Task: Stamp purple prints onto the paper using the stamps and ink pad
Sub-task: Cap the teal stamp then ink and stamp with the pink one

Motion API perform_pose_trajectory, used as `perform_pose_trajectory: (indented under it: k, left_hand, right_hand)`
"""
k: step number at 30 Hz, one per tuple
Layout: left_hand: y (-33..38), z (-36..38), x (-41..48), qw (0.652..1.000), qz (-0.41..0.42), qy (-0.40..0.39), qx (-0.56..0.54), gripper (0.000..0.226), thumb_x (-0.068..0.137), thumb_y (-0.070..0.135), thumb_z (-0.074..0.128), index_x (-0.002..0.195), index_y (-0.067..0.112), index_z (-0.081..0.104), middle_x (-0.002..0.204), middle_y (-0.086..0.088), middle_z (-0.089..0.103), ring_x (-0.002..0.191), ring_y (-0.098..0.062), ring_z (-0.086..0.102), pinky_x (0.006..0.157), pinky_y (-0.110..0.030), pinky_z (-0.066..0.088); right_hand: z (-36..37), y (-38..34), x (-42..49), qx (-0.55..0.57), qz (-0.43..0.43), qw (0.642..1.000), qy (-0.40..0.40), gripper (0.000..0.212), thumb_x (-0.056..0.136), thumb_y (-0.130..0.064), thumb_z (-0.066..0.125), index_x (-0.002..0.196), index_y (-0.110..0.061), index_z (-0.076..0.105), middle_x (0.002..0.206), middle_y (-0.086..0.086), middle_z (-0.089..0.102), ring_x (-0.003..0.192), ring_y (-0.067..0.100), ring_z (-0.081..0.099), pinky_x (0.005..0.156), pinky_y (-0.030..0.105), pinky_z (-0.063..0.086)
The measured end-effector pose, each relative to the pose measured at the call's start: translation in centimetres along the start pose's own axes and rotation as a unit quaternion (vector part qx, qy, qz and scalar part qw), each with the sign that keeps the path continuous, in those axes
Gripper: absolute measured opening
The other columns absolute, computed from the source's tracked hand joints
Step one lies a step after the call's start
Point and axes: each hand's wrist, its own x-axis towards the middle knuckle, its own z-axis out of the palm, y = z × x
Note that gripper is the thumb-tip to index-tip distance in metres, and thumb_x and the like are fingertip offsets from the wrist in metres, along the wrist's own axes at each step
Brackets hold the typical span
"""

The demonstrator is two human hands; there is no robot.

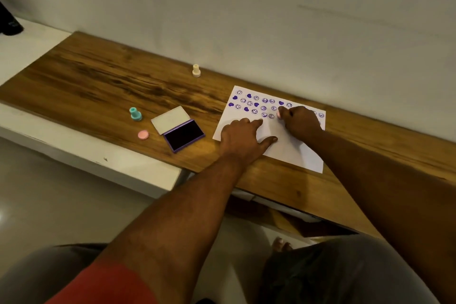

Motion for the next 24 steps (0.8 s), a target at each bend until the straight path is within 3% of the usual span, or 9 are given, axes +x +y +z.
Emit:
perform_pose_trajectory:
  k: [3,6,8,9,11,13,14,18,24]
  left_hand:
    - [-0.1,0.3,0.0,1.000,-0.001,0.003,-0.015,0.088,0.081,0.093,0.036,0.146,0.036,0.055,0.122,0.000,0.070,0.110,-0.024,0.063,0.087,-0.043,0.051]
    - [0.0,0.3,0.0,1.000,0.003,0.018,-0.001,0.089,0.081,0.094,0.035,0.145,0.035,0.055,0.124,0.000,0.070,0.110,-0.025,0.064,0.088,-0.044,0.053]
    - [0.0,0.5,0.1,1.000,0.007,0.014,0.006,0.091,0.081,0.094,0.035,0.147,0.035,0.053,0.128,0.000,0.069,0.114,-0.025,0.064,0.091,-0.046,0.053]
    - [0.0,0.5,0.1,1.000,0.007,0.010,0.008,0.091,0.081,0.095,0.034,0.148,0.036,0.052,0.129,0.000,0.069,0.115,-0.025,0.064,0.092,-0.046,0.053]
    - [-0.1,0.4,0.1,1.000,0.006,0.014,0.006,0.091,0.081,0.095,0.035,0.147,0.036,0.054,0.124,0.000,0.069,0.113,-0.025,0.064,0.090,-0.045,0.054]
    - [-0.2,0.1,0.0,1.000,0.009,0.018,-0.001,0.090,0.081,0.094,0.035,0.146,0.036,0.055,0.121,0.000,0.070,0.111,-0.024,0.064,0.088,-0.043,0.053]
    - [-0.2,0.1,0.1,1.000,0.008,0.014,-0.003,0.090,0.081,0.094,0.036,0.147,0.036,0.055,0.121,0.000,0.070,0.111,-0.024,0.063,0.088,-0.043,0.053]
    - [0.0,0.0,0.1,1.000,0.007,0.008,-0.009,0.088,0.083,0.092,0.038,0.148,0.035,0.054,0.120,0.001,0.069,0.110,-0.022,0.063,0.087,-0.042,0.052]
    - [0.0,0.5,0.1,1.000,0.006,0.009,0.008,0.089,0.084,0.092,0.033,0.148,0.035,0.053,0.123,-0.001,0.069,0.111,-0.025,0.063,0.088,-0.044,0.052]
  right_hand:
    - [-1.8,-1.4,0.0,-0.023,-0.038,0.998,0.053,0.052,0.104,-0.046,0.049,0.087,-0.003,0.073,0.086,0.021,0.069,0.087,0.039,0.065,0.070,0.036,0.046]
    - [-5.3,-4.5,0.4,-0.069,-0.110,0.967,0.217,0.051,0.101,-0.055,0.043,0.071,-0.017,0.056,0.065,0.010,0.055,0.065,0.033,0.052,0.060,0.032,0.034]
    - [-7.2,-6.0,0.5,-0.076,-0.141,0.930,0.332,0.051,0.101,-0.058,0.042,0.074,-0.018,0.057,0.060,0.008,0.055,0.058,0.030,0.044,0.056,0.032,0.030]
    - [-7.1,-6.1,0.3,-0.089,-0.141,0.922,0.349,0.051,0.102,-0.056,0.042,0.077,-0.016,0.061,0.062,0.009,0.059,0.057,0.032,0.047,0.055,0.032,0.030]
    - [-4.3,-5.0,-0.4,-0.143,-0.116,0.948,0.259,0.047,0.104,-0.051,0.042,0.095,-0.012,0.067,0.083,0.015,0.070,0.075,0.038,0.064,0.059,0.036,0.039]
    - [0.1,-3.0,-1.8,-0.194,-0.050,0.974,0.104,0.046,0.108,-0.045,0.038,0.119,-0.008,0.063,0.109,0.020,0.070,0.102,0.040,0.067,0.075,0.040,0.049]
    - [1.4,-2.3,-2.2,-0.197,-0.029,0.977,0.072,0.047,0.109,-0.044,0.036,0.124,-0.007,0.061,0.115,0.020,0.069,0.107,0.039,0.066,0.079,0.040,0.050]
    - [1.2,-2.3,-1.6,-0.237,-0.015,0.969,0.060,0.048,0.109,-0.045,0.035,0.122,-0.008,0.062,0.115,0.015,0.070,0.106,0.034,0.067,0.074,0.037,0.047]
    - [0.4,-2.4,-1.8,-0.261,-0.044,0.964,0.028,0.050,0.109,-0.045,0.034,0.122,-0.008,0.065,0.119,0.016,0.069,0.110,0.034,0.066,0.082,0.038,0.051]
